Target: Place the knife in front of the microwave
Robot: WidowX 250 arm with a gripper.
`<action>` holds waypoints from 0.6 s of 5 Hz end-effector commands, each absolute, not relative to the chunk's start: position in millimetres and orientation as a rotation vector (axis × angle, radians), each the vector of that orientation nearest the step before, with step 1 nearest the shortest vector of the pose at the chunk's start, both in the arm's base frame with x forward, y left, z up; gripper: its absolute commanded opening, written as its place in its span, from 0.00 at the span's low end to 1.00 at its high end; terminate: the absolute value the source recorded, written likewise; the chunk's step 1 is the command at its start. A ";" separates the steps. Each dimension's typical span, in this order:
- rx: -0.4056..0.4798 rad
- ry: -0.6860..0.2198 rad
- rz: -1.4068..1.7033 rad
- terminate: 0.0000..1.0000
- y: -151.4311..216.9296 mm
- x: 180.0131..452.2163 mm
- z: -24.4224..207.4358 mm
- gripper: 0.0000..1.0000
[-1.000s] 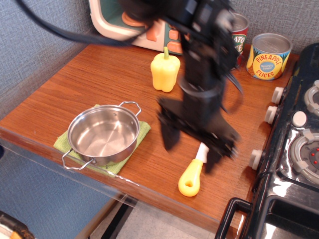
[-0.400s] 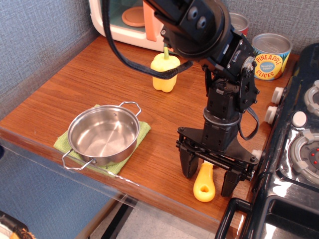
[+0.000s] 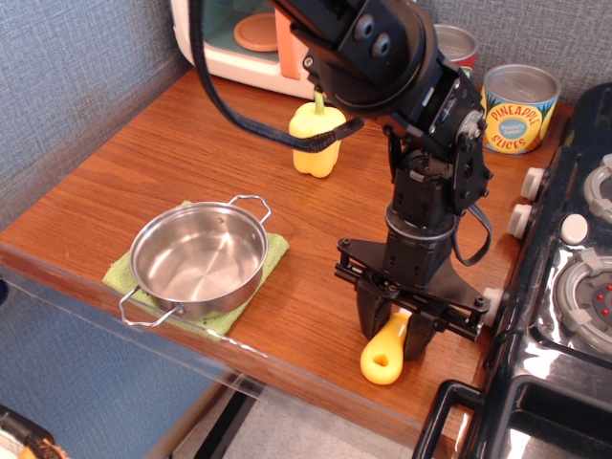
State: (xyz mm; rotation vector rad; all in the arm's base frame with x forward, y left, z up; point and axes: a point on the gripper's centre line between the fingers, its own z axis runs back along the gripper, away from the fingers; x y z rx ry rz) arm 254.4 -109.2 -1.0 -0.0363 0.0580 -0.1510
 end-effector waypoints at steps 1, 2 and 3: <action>-0.032 0.066 -0.217 0.00 -110.1 240.5 5.7 0.00; 0.028 -0.037 -0.224 0.00 -88.9 258.6 54.2 0.00; 0.072 -0.129 -0.154 0.00 -40.1 270.6 99.8 0.00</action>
